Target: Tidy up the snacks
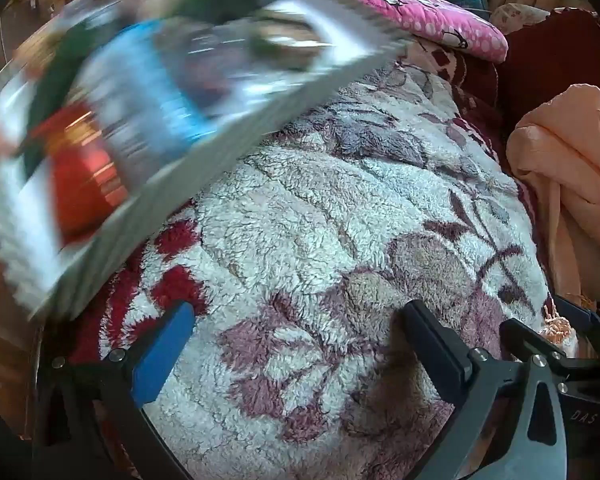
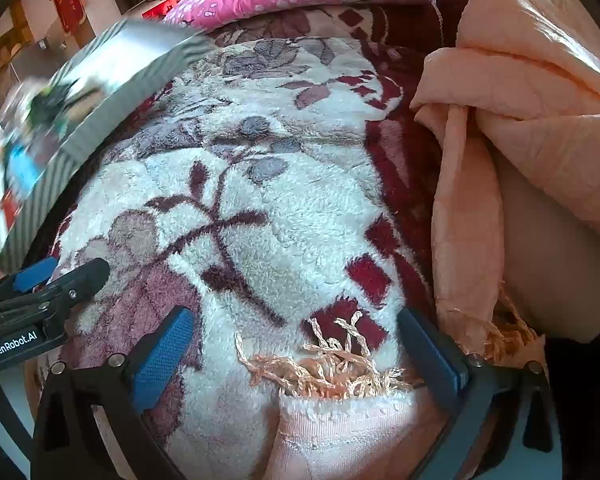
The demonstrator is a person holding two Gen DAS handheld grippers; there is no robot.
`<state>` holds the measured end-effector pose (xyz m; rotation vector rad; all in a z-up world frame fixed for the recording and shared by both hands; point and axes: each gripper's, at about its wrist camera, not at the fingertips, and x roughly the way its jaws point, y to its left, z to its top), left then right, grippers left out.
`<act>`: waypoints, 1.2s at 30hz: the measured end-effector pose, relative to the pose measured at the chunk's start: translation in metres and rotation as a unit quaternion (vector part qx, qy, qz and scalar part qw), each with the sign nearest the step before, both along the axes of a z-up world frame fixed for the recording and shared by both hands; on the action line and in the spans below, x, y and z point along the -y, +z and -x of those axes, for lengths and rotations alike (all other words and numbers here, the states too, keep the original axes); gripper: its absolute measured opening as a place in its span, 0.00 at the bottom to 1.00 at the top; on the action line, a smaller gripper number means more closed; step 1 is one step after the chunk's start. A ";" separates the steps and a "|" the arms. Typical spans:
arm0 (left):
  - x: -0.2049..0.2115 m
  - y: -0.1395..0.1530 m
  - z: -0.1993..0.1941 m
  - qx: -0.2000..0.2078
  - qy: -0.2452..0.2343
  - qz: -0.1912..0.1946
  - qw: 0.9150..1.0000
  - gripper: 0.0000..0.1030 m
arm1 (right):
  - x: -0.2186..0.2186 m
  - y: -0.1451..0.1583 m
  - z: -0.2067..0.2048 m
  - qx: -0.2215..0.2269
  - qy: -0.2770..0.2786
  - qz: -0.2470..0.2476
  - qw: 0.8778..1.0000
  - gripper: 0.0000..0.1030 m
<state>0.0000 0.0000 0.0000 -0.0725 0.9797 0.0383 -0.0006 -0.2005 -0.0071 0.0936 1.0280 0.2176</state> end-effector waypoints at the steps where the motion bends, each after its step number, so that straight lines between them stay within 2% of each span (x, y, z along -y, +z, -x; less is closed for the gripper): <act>1: 0.000 0.000 0.000 0.000 0.000 0.000 1.000 1.00 | 0.000 0.000 0.000 0.000 0.000 -0.001 1.000 0.99; 36: 0.003 -0.001 0.001 0.000 -0.001 -0.002 1.000 1.00 | 0.000 0.000 0.001 0.000 0.000 -0.003 1.000 0.99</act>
